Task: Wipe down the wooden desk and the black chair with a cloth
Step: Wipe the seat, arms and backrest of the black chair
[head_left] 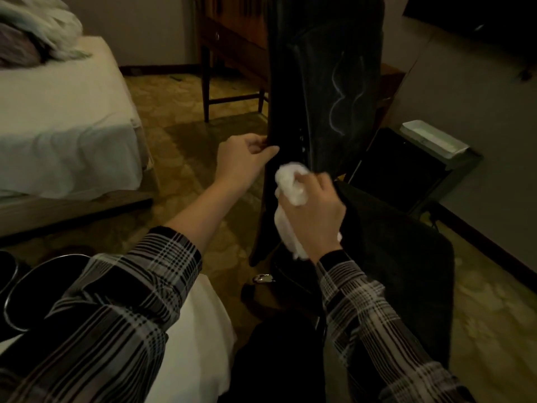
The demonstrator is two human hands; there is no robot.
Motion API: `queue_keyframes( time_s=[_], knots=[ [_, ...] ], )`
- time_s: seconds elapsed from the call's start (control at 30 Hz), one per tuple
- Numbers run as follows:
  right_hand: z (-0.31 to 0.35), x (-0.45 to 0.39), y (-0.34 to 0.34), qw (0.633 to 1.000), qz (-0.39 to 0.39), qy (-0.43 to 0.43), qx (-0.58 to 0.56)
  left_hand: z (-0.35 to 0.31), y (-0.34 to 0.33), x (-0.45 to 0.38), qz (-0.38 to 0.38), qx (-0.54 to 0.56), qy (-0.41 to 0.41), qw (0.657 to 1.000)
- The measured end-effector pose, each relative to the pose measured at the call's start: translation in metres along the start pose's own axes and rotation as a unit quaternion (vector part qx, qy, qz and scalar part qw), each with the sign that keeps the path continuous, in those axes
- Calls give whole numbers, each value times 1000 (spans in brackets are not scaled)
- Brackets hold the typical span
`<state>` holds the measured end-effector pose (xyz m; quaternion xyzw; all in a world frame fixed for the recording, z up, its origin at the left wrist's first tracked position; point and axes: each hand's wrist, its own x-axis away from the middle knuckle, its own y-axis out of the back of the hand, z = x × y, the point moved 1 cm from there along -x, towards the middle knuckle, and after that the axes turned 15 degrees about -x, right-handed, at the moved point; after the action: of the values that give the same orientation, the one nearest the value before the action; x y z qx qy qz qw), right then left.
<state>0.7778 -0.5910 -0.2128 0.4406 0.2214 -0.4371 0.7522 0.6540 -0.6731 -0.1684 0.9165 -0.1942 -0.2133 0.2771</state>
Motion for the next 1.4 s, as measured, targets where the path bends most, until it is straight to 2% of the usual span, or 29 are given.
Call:
queue_keyframes(
  time_s=[0.07,0.13,0.37,0.5,0.63,0.73,0.8,0.93,1.03,1.13,1.2,1.3,1.4],
  knots=[
    [6,-22,1,997,-61,33,-31,-1,-2,2,-17,-12,-2,1000],
    [4,-33,-8,995,-84,6,-50,-1,-3,4,-33,-23,2,999],
    [-41,29,-32,997,22,-54,-42,-6,-1,3,-30,-41,-4,999],
    [-38,20,-18,970,39,-133,-197,-11,-4,-2,-24,-51,-8,998],
    [-21,-33,6,950,-43,-117,-287,-24,-5,-22,-9,-51,-7,999],
    [-11,-81,16,949,-77,-100,-288,-46,-1,-42,-29,-10,6,999],
    [-7,-112,21,950,-75,-83,-293,-72,5,-62,-66,71,17,995],
    [-2,-175,26,966,-55,-11,-251,-108,14,-107,-138,248,54,957],
    [-3,-207,8,981,-19,41,-188,-105,10,-124,-153,264,62,950],
    [-22,-190,-22,984,-22,83,-159,-96,4,-140,-129,289,51,947],
    [-51,-151,-38,986,-24,67,-149,-95,1,-150,-124,303,51,944],
    [-96,-95,-46,991,16,27,-129,-95,-6,-162,-135,292,62,945],
    [-106,-101,-35,991,42,41,-117,-98,-11,-171,-120,289,59,948]
  ],
)
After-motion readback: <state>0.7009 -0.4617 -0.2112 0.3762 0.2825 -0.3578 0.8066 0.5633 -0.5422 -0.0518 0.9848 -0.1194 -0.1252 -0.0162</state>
